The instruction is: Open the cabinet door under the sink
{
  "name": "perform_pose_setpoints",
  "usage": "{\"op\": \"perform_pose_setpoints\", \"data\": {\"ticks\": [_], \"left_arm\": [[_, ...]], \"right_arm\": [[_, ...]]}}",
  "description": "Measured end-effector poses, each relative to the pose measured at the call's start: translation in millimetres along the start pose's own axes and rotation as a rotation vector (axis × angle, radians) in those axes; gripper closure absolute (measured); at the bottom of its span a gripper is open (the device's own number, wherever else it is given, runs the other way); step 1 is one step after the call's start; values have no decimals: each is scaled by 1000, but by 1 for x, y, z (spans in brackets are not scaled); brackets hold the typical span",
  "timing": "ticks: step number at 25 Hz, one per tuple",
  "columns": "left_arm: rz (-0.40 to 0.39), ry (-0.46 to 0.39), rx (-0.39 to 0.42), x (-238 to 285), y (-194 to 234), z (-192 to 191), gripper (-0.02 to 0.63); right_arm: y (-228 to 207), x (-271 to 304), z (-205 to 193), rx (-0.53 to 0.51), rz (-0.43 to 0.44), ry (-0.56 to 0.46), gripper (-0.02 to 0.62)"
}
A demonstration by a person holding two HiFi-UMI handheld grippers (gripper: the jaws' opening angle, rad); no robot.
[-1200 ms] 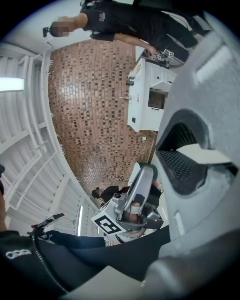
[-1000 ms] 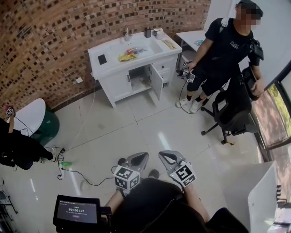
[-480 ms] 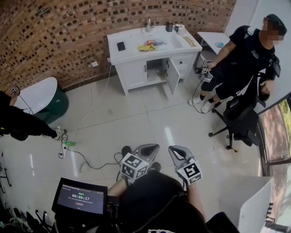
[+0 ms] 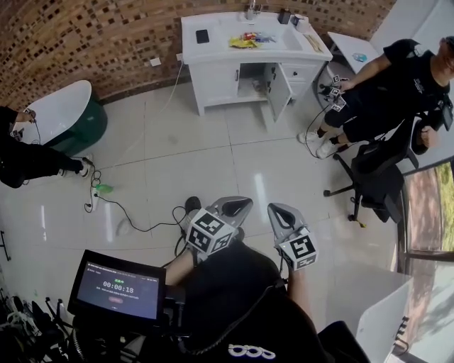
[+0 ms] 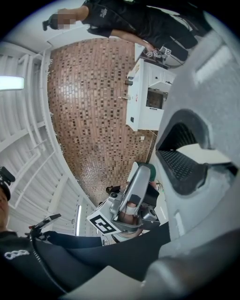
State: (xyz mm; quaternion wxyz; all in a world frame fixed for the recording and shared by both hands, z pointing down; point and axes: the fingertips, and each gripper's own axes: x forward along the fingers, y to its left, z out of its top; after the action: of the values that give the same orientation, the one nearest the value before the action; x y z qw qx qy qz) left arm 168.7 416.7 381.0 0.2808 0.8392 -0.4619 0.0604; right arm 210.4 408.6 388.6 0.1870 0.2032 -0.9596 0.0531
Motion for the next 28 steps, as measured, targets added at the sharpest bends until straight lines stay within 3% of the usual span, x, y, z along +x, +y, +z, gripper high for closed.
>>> {"op": "perform_pose_setpoints", "data": {"ticks": [28], "left_arm": [[-32, 39, 25, 2, -8, -10, 591]], "right_arm": [[11, 2, -7, -5, 7, 10, 604]]}}
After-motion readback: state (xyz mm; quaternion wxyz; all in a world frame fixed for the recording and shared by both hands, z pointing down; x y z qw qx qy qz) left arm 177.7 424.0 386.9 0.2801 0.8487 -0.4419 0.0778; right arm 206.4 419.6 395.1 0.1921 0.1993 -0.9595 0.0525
